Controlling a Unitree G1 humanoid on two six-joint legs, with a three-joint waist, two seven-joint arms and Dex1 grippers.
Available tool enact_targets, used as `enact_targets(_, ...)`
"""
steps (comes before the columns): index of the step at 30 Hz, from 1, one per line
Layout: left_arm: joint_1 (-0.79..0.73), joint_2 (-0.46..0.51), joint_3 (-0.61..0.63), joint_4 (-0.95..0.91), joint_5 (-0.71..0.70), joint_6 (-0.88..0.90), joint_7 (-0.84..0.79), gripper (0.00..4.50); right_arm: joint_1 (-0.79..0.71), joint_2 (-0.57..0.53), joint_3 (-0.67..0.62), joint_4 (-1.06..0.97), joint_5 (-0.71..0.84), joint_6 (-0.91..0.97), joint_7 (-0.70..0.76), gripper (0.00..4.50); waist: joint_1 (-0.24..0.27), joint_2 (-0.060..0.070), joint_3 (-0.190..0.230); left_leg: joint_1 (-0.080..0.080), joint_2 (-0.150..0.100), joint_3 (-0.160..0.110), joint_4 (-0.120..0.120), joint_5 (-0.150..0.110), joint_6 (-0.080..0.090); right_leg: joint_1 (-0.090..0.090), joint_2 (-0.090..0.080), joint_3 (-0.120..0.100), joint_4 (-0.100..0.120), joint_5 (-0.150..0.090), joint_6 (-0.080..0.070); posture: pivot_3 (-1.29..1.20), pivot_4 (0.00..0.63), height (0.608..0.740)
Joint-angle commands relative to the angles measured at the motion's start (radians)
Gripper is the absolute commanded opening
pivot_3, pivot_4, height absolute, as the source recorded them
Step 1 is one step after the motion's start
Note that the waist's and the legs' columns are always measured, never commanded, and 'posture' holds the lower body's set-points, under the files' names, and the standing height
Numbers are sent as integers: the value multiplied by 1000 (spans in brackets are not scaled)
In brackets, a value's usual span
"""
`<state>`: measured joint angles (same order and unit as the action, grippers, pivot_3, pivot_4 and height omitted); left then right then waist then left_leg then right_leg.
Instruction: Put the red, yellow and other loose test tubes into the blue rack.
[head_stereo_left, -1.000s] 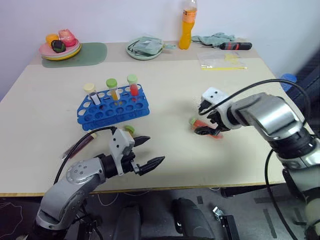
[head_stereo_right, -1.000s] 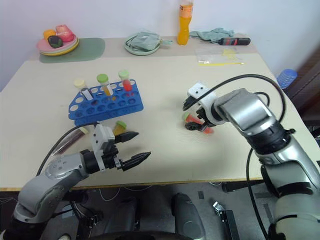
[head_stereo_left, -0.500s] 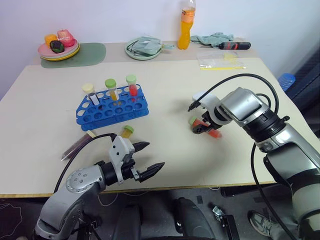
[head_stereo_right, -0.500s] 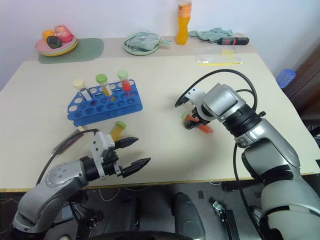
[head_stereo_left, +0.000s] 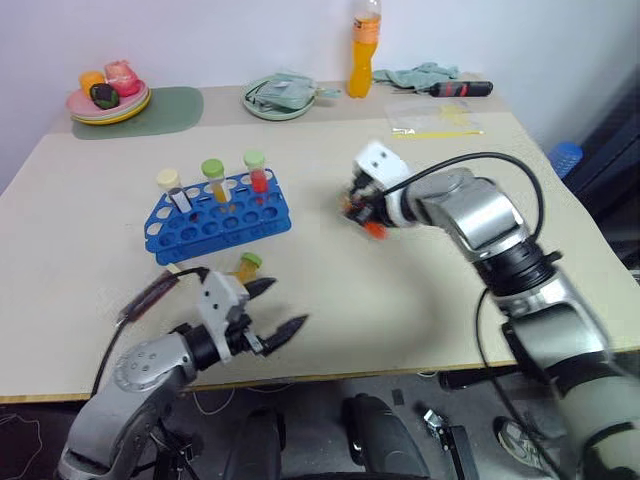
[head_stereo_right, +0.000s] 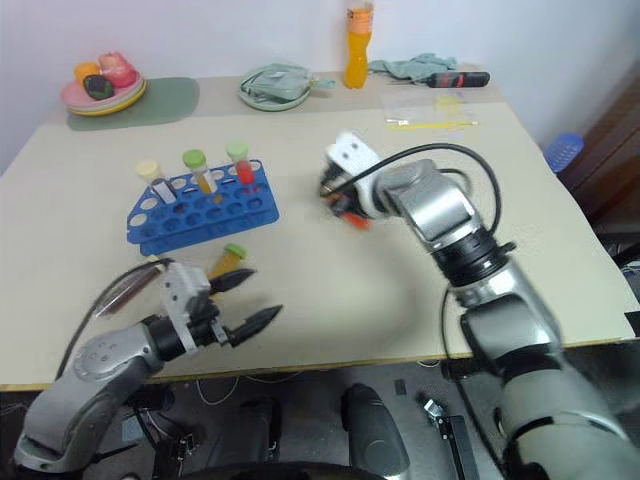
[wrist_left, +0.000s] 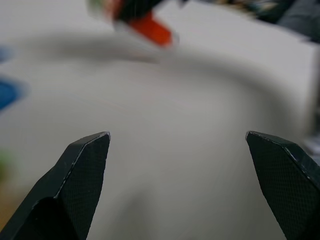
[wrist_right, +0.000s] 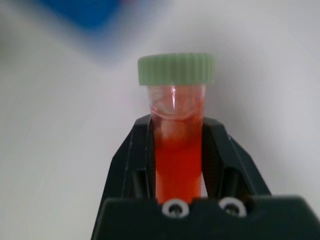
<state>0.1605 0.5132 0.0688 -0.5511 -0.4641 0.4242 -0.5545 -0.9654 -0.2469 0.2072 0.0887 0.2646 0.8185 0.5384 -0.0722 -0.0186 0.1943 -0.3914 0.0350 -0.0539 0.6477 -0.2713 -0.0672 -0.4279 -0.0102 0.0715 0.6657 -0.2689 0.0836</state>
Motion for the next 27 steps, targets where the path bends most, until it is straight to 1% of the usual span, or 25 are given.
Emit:
enact_targets(1,0,-25,69,35,31,-63,45,4500,12,173,-161,-38,112,-157,-88,762,6,0,0,0,0,-1,0,0,0,0,0,0,0,0,0,0,150,740)
enact_targets(3,-12,-25,104,63,33,-79,49,4500,46,297,-138,39,77,-338,-123,762,15,-2,-1,-1,-1,-1,1,0,0,1,-2,-2,-1,0,0,0,150,740)
enact_targets(5,-22,-21,130,82,31,-89,46,4500,51,371,-125,117,46,-453,-138,762,18,-3,-2,-1,-2,-1,1,0,0,2,-4,-2,-1,0,0,0,150,740)
enact_targets(8,-27,-7,162,93,30,-93,34,4500,35,440,-118,255,15,-571,-152,762,26,-3,-2,-1,-3,0,2,0,0,2,-5,-2,-1,0,0,0,150,740)
enact_targets(11,-22,1,184,84,25,-84,28,4500,17,462,-97,379,-32,-684,-177,762,26,-3,-2,-1,-3,0,1,0,0,2,-5,-2,-1,0,0,0,150,740)
enact_targets(14,-8,4,198,59,15,-72,27,4500,-4,476,-107,464,-44,-747,-198,762,23,-2,-1,-1,-2,0,1,0,0,1,-4,-2,-1,0,0,0,150,740)
enact_targets(21,6,2,199,23,1,-46,33,4500,-25,483,-97,577,-78,-805,-210,762,8,-2,-1,-1,-2,-1,0,0,0,1,-4,-2,-1,0,0,0,150,740)
enact_targets(27,9,-4,193,37,4,-55,22,4500,-58,493,-98,661,-97,-834,-218,762,2,-2,-1,-1,-2,-1,0,0,0,1,-4,-2,-1,0,0,0,150,740)
